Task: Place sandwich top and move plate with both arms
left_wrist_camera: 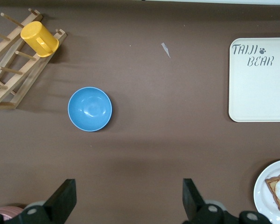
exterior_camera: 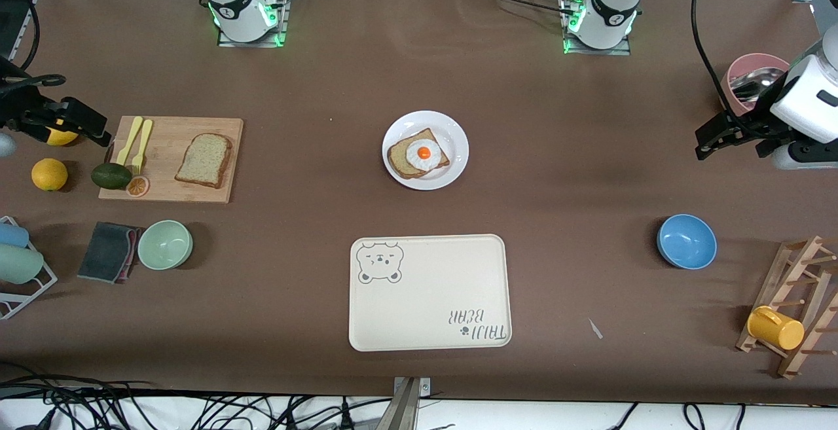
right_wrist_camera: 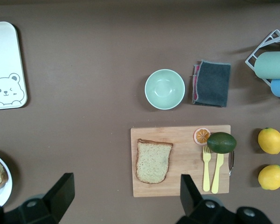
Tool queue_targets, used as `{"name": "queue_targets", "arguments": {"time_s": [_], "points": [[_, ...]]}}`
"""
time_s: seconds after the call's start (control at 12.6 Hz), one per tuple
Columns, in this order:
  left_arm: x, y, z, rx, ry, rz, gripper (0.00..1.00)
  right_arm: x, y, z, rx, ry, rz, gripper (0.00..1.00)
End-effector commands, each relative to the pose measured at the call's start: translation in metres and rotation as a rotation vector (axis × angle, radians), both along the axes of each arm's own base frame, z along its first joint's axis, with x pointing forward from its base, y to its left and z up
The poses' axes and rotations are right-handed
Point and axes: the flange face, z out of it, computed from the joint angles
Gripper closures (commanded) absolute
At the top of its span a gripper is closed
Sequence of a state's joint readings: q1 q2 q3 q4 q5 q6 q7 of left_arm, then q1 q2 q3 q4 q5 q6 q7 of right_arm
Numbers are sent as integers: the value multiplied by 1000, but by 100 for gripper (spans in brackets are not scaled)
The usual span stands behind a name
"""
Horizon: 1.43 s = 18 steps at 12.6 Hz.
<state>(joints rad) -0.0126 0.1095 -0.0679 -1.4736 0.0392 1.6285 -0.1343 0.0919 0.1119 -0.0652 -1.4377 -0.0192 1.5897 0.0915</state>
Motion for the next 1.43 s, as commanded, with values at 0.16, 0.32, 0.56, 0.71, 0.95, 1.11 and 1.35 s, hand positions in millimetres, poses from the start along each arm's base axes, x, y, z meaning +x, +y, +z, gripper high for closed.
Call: {"name": "queue_targets", "arguments": {"time_s": [0.16,0.32,0.56,0.71,0.95,1.11,1.35], "points": [[0,-1,7,23,-1,5,0,-4,1,5,9,2,-6,0],[0,-2,7,22,-1,4,0,-4,1,3,9,10,-3,0],[0,-2,7,22,-1,4,0,-2,-2,-4,9,33,-6,0],[0,-2,7,22,-1,4,0,-4,1,-7,7,51,2,0],[0,-2,7,22,-1,4,0,-4,4,-7,7,54,-10,0],[0,-2,7,22,-1,4,0,-2,4,-11,8,60,-4,0],[0,-2,7,22,-1,4,0,-2,3,-10,10,57,3,0]]}}
